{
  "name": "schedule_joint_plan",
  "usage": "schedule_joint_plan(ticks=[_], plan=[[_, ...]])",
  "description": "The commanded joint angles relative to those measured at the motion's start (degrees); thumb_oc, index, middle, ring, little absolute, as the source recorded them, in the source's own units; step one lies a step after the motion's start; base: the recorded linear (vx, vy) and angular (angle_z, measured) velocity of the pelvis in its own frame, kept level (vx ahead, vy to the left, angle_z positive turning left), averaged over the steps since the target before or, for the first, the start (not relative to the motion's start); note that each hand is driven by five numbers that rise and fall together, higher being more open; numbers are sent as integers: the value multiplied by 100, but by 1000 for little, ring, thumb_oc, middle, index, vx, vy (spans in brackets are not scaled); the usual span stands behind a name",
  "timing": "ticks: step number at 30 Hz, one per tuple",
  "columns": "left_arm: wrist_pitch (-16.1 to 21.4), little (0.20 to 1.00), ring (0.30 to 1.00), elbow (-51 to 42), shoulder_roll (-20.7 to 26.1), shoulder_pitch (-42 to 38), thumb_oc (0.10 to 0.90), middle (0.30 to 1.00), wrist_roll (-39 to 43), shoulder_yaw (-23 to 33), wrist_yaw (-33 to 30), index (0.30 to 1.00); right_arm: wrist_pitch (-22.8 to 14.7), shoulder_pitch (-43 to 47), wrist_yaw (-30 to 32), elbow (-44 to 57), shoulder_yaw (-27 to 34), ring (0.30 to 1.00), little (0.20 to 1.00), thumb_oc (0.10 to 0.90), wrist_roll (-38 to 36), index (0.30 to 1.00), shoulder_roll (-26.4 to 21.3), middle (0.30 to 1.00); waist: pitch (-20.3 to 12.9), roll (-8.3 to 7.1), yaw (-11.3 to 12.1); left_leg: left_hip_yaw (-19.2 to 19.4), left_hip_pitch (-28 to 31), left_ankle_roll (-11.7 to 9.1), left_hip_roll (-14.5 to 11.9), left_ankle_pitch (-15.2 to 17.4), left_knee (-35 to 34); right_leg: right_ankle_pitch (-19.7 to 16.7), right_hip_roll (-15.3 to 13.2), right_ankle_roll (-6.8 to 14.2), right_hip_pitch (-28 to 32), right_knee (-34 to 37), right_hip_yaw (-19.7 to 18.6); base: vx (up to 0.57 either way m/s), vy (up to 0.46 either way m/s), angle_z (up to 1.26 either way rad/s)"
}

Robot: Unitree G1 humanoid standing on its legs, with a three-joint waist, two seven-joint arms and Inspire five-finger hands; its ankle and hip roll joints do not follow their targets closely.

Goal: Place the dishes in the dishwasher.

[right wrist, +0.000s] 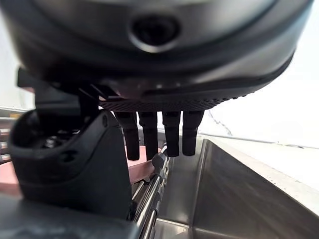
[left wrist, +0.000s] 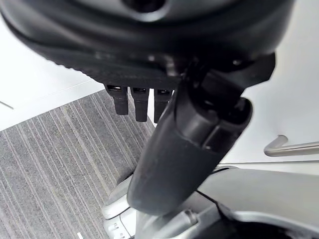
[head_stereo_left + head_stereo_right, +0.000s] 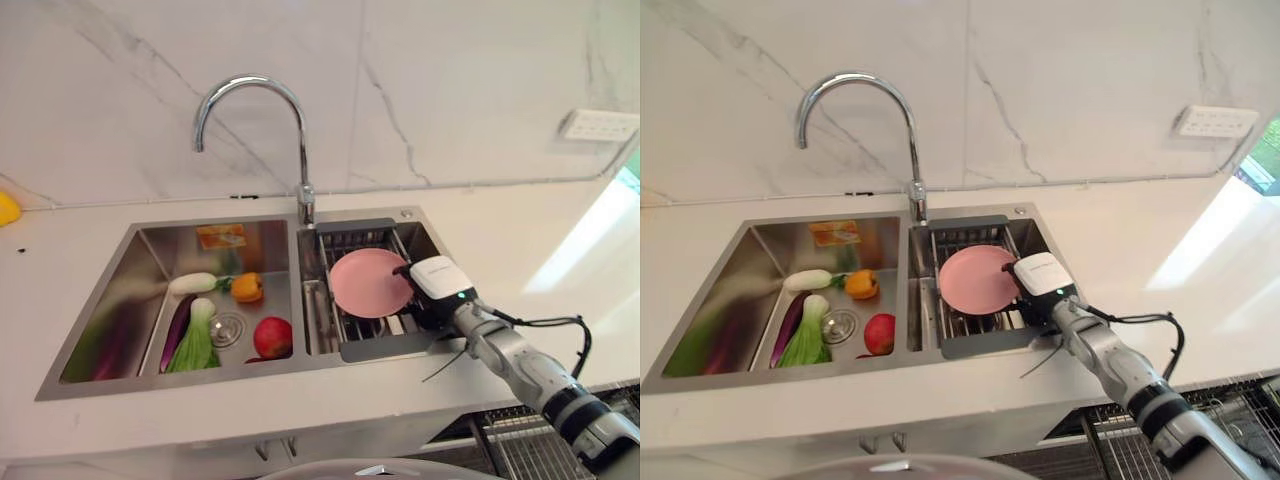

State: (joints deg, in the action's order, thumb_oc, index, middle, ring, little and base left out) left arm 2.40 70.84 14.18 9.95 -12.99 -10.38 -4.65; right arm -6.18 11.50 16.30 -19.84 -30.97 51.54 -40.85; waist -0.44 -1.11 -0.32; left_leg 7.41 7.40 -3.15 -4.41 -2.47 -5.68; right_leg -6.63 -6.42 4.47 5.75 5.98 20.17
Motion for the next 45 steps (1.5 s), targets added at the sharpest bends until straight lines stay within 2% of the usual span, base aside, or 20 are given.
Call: schedule_joint_plan(ticks=[1, 6, 15, 19, 21, 22, 23, 24, 25, 28, 32, 34, 37, 40, 45], plan=[[162, 900, 900, -88, 31, -485, 800, 900, 15, -331, -54, 900, -258, 600, 311, 401, -64, 300, 300, 400, 63, 300, -667, 300, 368, -77, 264, -93, 243, -29, -174, 787, 119, 485, -457, 444, 27, -141, 134, 0, 0, 0], [147, 900, 900, -124, 33, -441, 800, 900, -22, -335, -87, 900, -254, 346, 376, 587, 226, 300, 300, 400, -144, 300, -522, 300, 367, -64, 250, -75, 267, -27, -174, 797, 115, 488, -455, 443, 36, -137, 112, 1, 1, 1], [59, 900, 900, -247, -16, -367, 800, 900, -33, -262, -281, 900, -109, -359, 661, 835, 1268, 300, 300, 400, -1240, 300, 310, 300, 397, -11, 180, -33, 318, -1, -146, 811, 106, 478, -452, 429, 45, -136, 51, 0, 0, 0], [-32, 900, 900, -261, -54, -342, 800, 900, 1, -223, -403, 900, -75, -688, 891, 719, 1891, 300, 300, 400, -2450, 300, 984, 300, 423, 9, 148, -29, 334, 15, -127, 804, 105, 471, -455, 418, 59, -141, 42, 0, 0, 0], [-98, 900, 900, -298, -32, -347, 800, 900, 10, -185, -481, 900, -79, -806, 990, 679, 2186, 300, 300, 400, -3206, 300, 1371, 300, 446, 16, 138, -36, 338, 21, -120, 801, 107, 472, -450, 411, 60, -143, 28, 0, 0, 0], [-155, 900, 900, -338, -30, -337, 800, 900, 27, -147, -535, 900, -91, -880, 994, 619, 2320, 300, 300, 400, -3835, 300, 1648, 300, 446, 25, 120, -41, 326, 24, -112, 794, 105, 471, -457, 405, 43, -146, 36, 0, 0, 0], [-158, 900, 900, -342, -24, -335, 800, 900, 27, -149, -534, 900, -89, -884, 988, 623, 2323, 300, 300, 400, -3845, 300, 1649, 300, 444, 20, 121, -42, 325, 24, -111, 794, 106, 471, -458, 405, 43, -145, 36, 0, 0, 0], [-213, 900, 900, -386, -12, -319, 800, 900, 46, -80, -591, 900, -95, -959, 940, 692, 2433, 300, 300, 400, -4331, 300, 1831, 300, 456, 27, 114, -49, 324, 28, -104, 791, 103, 471, -461, 400, 39, -144, 30, 0, 0, 0], [-216, 900, 900, -390, -8, -316, 800, 900, 47, -82, -590, 900, -91, -965, 934, 700, 2437, 300, 300, 400, -4340, 300, 1831, 300, 456, 23, 116, -49, 325, 28, -103, 791, 103, 472, -462, 400, 40, -143, 30, 0, 0, 0], [-294, 900, 900, -478, -10, -293, 800, 900, 107, -30, -653, 900, -152, -1069, 880, 819, 2587, 300, 300, 400, -5181, 300, 2091, 300, 477, 34, 103, -51, 331, 24, -91, 787, 99, 465, -462, 396, 37, -143, 38, 0, 0, 0], [-349, 900, 900, -521, -14, -281, 800, 900, 176, -2, -687, 900, -238, -1125, 817, 954, 2671, 300, 300, 400, -5768, 300, 2253, 300, 491, 42, 88, -45, 327, 17, -81, 777, 97, 460, -462, 393, 28, -139, 32, 0, 0, 0], [-351, 900, 900, -528, -14, -278, 800, 900, 177, 24, -686, 900, -166, -1145, 770, 1014, 2683, 300, 300, 400, -5609, 300, 2179, 300, 492, 46, 88, -42, 326, 13, -84, 776, 94, 462, -461, 393, 29, -137, 35, 0, 0, 0], [-310, 900, 900, -516, -11, -237, 800, 900, 125, 64, -669, 900, -31, -1196, 724, 1245, 2747, 300, 300, 400, -4841, 300, 1856, 300, 484, 43, 89, -38, 329, 6, -83, 780, 92, 472, -457, 392, 36, -134, 44, 0, 0, 0], [-288, 900, 900, -486, -36, -239, 800, 900, 108, 63, -665, 900, 15, -1199, 767, 1268, 2780, 300, 300, 400, -4474, 300, 1738, 300, 479, 43, 89, -42, 329, 10, -86, 782, 93, 471, -459, 395, 38, -134, 50, 0, 0, 0], [-287, 900, 900, -444, -53, -254, 800, 900, 84, 26, -657, 900, 41, -1184, 900, 1255, 2905, 300, 300, 400, -4296, 300, 1694, 300, 477, 44, 91, -48, 318, 17, -83, 779, 95, 473, -460, 394, 37, -132, 52, 0, 0, 0]])
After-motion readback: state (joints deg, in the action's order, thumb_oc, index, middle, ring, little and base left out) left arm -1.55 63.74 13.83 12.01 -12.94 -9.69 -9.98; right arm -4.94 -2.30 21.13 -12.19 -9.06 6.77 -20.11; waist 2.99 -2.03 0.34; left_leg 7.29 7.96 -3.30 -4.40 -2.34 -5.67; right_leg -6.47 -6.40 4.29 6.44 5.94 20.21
